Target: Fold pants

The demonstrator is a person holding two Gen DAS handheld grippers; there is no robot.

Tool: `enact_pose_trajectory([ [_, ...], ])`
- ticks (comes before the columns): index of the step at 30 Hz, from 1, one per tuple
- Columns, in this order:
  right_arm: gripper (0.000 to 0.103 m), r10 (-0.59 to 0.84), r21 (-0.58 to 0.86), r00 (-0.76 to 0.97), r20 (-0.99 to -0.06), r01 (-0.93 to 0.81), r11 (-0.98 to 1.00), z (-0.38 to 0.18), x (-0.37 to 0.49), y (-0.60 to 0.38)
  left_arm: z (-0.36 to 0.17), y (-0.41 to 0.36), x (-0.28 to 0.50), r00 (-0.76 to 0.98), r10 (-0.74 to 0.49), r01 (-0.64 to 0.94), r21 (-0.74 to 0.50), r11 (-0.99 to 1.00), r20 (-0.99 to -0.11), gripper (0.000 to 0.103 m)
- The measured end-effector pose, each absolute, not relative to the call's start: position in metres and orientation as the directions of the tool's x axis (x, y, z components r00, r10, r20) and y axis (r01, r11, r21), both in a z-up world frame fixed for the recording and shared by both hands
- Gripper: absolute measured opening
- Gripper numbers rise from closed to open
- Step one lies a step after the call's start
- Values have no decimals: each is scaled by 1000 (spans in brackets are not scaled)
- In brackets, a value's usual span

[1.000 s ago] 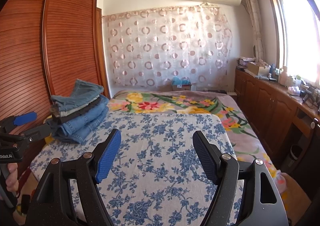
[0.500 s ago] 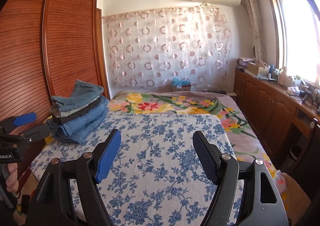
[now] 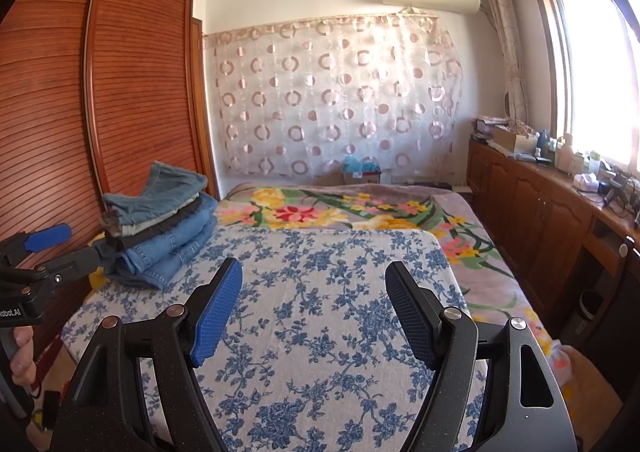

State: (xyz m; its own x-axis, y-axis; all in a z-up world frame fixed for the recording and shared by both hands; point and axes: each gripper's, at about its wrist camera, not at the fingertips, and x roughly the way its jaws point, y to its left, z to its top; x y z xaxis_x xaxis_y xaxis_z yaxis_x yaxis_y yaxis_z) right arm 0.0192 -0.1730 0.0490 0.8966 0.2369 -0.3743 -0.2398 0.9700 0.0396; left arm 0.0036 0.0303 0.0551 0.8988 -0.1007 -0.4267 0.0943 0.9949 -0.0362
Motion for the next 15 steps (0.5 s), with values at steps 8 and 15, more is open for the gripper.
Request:
enact_pose_trajectory([
  [8, 76, 239, 40, 896, -375, -242, 969, 48, 19, -173, 57, 31, 3, 899, -100, 94, -37, 995, -426, 98],
  [15, 76, 239, 41, 896, -375, -242, 970, 48, 19, -173, 58, 31, 2, 900, -98, 92, -34, 995, -425, 98],
])
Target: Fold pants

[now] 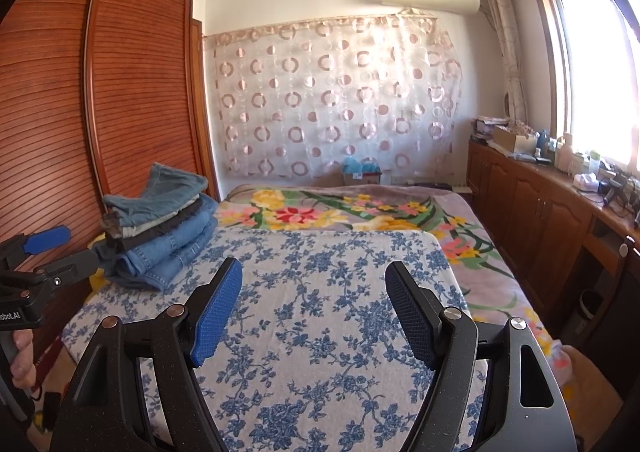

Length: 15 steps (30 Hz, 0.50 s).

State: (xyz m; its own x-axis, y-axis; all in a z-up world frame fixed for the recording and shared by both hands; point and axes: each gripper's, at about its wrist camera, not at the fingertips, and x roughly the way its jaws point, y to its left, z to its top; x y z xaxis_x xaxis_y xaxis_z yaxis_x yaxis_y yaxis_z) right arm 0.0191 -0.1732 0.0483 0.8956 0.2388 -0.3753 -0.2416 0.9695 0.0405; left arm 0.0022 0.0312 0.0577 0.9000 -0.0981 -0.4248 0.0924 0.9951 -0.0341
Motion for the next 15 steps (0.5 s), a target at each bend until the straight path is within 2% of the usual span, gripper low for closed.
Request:
enact_pose_trajectory([
  [15, 76, 238, 40, 897, -373, -241, 970, 47, 19, -173, 61, 31, 1, 902, -95, 88, -34, 995, -422, 98],
])
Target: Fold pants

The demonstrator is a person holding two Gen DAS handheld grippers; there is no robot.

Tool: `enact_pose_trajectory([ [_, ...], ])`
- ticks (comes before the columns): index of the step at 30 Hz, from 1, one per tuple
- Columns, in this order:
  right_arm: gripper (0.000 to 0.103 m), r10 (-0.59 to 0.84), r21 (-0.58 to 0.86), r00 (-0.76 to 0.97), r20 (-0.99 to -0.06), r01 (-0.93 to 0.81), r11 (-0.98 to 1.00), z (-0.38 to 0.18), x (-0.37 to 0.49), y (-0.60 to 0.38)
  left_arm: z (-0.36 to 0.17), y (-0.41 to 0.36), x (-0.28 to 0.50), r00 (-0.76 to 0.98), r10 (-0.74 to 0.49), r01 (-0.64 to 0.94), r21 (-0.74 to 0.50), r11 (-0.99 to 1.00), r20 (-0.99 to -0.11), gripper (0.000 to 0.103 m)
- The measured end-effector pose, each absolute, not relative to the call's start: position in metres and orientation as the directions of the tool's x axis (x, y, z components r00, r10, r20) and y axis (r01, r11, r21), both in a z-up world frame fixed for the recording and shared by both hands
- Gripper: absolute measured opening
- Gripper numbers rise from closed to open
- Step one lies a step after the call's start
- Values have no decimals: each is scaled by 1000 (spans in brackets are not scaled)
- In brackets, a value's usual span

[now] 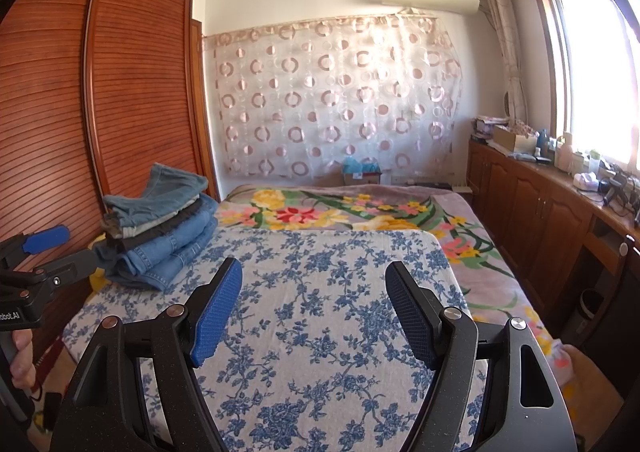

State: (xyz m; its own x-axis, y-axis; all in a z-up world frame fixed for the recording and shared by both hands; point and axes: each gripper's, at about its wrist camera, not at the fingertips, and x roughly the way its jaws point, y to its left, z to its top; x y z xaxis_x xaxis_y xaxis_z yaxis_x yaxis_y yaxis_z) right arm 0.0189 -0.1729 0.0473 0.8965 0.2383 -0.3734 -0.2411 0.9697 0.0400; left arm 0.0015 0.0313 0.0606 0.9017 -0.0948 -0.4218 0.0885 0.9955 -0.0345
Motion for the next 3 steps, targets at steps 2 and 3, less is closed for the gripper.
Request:
enact_pose_trajectory([
  [2, 76, 239, 40, 897, -373, -241, 970, 47, 19, -173, 61, 31, 1, 902, -95, 89, -34, 995, -422, 98],
  [3, 76, 239, 40, 896, -373, -242, 969, 47, 19, -173, 61, 32, 1, 902, -94, 88, -33, 996, -422, 98],
])
